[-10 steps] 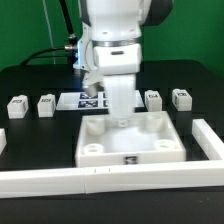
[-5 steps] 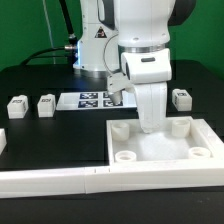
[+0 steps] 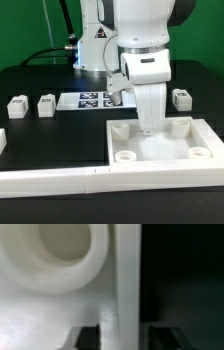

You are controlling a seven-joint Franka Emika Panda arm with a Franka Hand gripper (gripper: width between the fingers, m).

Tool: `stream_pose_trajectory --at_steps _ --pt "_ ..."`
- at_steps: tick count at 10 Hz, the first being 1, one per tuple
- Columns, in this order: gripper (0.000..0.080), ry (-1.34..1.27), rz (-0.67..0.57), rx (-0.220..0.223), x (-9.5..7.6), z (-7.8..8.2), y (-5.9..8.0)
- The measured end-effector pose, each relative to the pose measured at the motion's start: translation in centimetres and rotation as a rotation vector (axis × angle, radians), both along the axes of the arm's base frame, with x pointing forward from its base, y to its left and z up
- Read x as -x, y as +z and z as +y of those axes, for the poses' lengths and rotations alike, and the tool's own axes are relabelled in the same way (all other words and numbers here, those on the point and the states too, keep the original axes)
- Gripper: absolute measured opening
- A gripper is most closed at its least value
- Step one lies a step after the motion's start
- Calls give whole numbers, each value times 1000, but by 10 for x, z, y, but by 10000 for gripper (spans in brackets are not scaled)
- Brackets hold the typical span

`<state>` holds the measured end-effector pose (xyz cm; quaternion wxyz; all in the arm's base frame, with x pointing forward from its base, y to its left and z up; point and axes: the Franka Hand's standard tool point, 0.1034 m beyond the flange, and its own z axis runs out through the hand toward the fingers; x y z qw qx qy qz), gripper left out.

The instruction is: Assemble square table

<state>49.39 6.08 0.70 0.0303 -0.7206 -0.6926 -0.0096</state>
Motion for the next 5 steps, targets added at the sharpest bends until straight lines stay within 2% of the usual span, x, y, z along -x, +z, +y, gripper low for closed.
stream_pose_trajectory --at_steps 1,2,3,4,5 --pt "349 0 0 0 0 0 0" --pt "534 -1 0 0 0 0 0" --pt "534 -1 1 0 0 -1 0" --pt "629 -1 1 0 0 -1 0" --pt "643 -2 1 0 0 -1 0"
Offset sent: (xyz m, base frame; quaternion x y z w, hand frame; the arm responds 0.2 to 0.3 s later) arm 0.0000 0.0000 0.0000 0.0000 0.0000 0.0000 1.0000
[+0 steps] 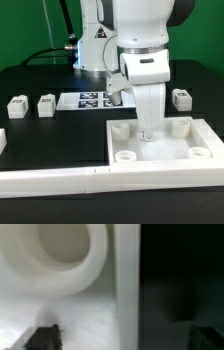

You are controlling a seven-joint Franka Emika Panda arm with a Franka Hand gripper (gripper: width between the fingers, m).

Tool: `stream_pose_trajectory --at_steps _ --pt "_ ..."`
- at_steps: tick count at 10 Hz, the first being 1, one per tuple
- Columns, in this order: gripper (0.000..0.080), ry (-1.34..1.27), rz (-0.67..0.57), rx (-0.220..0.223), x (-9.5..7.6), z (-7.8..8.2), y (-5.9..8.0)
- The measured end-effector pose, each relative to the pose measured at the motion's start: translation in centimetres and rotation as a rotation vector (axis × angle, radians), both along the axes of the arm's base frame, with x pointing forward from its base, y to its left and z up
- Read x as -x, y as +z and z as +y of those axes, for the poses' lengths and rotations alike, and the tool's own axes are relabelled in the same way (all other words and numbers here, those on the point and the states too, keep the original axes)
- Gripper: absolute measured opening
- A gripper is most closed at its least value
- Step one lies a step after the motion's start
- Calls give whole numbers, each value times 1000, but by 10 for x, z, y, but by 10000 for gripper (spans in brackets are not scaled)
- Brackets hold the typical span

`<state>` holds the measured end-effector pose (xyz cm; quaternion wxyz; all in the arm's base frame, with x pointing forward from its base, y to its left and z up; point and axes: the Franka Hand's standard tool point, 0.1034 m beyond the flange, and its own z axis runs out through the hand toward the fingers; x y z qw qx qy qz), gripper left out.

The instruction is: Assemble square table

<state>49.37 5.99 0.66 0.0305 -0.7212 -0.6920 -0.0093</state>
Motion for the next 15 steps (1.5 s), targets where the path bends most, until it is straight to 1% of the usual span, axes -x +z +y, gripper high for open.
stream_pose_trajectory --at_steps 5,6,8,9,10,11,13,14,15 --pt "649 -9 0 1 0 0 0" --pt "649 -107 -1 6 3 3 8" --pt "649 -218 -1 23 21 18 30" --pt "649 -353 4 29 27 26 37" --pt "649 -474 21 43 34 39 46" --pt "649 -589 23 51 35 53 57" --pt "649 -772 31 54 41 77 60" --pt "649 -853 34 53 42 82 61" --pt "649 -876 36 54 42 81 60"
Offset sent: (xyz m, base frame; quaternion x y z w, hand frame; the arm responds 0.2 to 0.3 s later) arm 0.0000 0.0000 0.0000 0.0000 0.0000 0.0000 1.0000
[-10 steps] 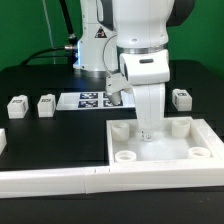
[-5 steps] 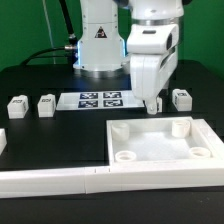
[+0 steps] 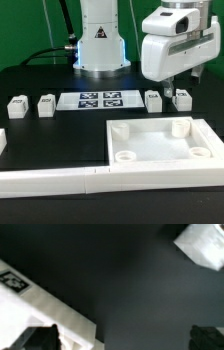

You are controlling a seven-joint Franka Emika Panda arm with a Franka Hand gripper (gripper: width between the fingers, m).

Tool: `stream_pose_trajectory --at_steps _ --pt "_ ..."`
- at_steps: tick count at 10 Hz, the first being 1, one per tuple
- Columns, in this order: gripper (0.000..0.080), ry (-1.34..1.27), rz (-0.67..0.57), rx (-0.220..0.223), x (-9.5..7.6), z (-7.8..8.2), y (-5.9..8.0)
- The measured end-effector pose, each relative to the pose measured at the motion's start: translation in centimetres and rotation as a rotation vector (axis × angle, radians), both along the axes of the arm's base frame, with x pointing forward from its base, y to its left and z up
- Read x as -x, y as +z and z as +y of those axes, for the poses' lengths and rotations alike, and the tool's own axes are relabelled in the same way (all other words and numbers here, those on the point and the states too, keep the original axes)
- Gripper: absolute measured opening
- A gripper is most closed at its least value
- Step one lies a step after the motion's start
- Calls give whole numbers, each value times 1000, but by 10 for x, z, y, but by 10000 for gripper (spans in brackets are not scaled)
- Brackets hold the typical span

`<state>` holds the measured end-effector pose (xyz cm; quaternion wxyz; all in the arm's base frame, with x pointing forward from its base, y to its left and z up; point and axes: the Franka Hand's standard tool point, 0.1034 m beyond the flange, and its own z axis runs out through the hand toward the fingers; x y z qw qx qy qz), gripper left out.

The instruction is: Assemble square table

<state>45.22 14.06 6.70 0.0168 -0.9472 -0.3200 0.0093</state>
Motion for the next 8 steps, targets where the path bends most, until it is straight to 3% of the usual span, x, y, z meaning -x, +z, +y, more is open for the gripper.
stream_pose_trajectory --at_steps 3,6,7,8 --pt "649 -214 12 2 2 3 -1" --pt "649 -557 76 15 21 26 -10" --pt "649 -583 60 -3 19 28 -12" --pt "649 -561 89 17 23 26 -13"
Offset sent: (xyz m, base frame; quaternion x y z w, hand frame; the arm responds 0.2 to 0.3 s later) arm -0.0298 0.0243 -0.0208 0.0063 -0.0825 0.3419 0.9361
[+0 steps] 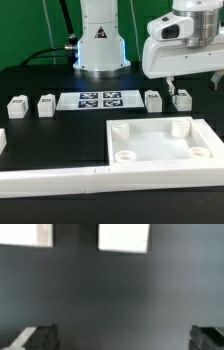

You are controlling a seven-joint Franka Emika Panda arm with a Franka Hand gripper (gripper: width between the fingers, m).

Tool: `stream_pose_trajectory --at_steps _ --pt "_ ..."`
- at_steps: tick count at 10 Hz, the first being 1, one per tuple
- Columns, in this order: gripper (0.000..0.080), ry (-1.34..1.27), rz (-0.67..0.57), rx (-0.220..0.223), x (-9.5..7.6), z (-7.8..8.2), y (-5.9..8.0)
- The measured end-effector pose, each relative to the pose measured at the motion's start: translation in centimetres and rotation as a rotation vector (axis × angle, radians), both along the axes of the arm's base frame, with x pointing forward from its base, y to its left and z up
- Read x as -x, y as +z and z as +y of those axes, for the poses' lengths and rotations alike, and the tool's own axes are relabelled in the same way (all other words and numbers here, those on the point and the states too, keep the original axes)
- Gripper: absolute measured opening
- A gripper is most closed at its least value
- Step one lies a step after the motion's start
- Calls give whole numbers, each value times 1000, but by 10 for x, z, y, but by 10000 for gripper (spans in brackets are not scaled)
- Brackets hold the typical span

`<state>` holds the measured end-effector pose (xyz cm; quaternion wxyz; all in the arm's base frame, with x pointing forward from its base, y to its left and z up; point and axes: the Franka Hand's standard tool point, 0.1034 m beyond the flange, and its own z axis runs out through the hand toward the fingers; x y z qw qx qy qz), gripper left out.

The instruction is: Assemble square table

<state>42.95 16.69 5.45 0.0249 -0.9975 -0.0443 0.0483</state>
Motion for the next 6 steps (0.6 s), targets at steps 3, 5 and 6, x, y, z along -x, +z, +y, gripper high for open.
stream_pose_trajectory --at_steps 3,5,6 --pt "649 -8 194 53 18 -2 -2" --pt "649 -30 344 61 22 -2 -14" --pt "649 -31 356 62 24 -2 -18"
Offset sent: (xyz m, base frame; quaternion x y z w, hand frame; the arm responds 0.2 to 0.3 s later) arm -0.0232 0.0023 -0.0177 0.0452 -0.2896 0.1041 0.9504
